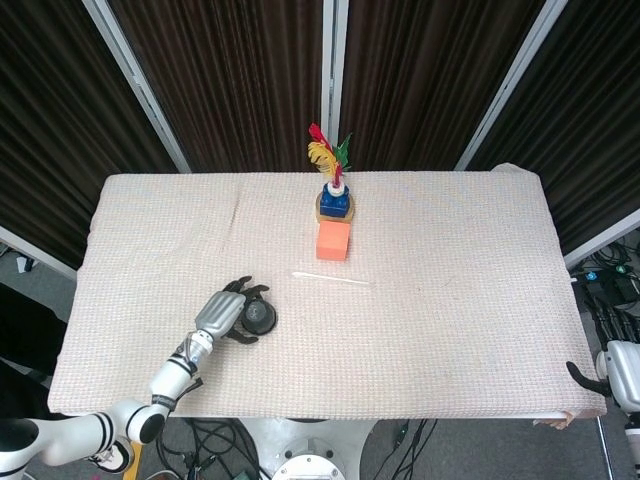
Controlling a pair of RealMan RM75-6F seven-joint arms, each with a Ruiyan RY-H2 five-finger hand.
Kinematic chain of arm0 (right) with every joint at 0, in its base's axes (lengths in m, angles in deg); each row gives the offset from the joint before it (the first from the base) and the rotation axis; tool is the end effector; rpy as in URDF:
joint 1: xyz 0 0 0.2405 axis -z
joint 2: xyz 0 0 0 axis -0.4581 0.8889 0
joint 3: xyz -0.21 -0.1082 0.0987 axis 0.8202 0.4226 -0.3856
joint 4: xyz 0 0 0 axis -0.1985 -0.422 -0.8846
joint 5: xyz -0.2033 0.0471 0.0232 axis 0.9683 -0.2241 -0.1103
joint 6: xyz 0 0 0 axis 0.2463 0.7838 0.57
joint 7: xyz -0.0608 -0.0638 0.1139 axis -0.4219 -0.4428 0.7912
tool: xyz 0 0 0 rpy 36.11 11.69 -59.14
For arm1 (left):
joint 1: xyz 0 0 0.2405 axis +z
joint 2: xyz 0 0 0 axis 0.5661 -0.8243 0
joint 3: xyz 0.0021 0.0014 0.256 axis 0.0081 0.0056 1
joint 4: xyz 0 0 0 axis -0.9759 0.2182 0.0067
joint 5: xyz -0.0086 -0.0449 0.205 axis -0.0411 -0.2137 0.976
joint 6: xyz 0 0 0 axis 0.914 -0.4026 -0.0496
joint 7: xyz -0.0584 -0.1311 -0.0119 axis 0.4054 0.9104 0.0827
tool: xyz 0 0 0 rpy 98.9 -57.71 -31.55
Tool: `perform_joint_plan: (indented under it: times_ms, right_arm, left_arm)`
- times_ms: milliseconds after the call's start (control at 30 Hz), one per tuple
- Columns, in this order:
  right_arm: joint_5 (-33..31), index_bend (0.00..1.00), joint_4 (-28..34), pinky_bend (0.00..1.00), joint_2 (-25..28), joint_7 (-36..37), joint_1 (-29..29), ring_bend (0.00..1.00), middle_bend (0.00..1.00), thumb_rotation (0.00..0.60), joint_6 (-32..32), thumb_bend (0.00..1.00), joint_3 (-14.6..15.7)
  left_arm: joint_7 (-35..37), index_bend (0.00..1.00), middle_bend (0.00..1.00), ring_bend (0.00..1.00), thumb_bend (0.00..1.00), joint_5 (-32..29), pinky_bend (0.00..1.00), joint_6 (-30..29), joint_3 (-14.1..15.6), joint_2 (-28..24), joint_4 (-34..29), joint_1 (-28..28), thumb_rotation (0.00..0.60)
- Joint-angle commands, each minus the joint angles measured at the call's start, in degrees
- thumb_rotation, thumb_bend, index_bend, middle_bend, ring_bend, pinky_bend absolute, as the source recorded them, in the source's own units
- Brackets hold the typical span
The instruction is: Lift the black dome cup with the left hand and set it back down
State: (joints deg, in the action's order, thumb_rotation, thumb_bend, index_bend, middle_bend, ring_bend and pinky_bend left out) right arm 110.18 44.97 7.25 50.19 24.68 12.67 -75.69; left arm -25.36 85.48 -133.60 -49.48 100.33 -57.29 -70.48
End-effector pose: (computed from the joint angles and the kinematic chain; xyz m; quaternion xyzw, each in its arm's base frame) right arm -0.3564 -0.1653 0.1845 0.5720 -0.4458 0.3380 0.5999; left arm -0.1915 0.3098 -0.0796 -0.7011 -0.5053 -0.3806 0.3289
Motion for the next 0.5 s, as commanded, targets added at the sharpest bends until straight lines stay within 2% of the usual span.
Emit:
perform_joint_plan:
  times_ms: [33,500]
  right_arm:
    - [-0.02,0.0,-0.04,0.0,0.0,0.06,0.0,0.0,0.0,0.6,-0.05,0.16,-0.01]
    - [-0.2,0.0,-0.48,0.0,-0.15,0.3,-0.04,0.0,0.0,0.6,-0.45,0.16,0.0]
  left_arm:
    - [-0.03,0.17,0.29,0.04,0.08,-0.1,0.12,0.0,-0.13,0.11,0.1,-0.1,0.6]
    - [0.06,0.23,0.37,0.09,0.18,-0.36,0.14,-0.51,-0.5,0.93,0.79,-0.26,0.6]
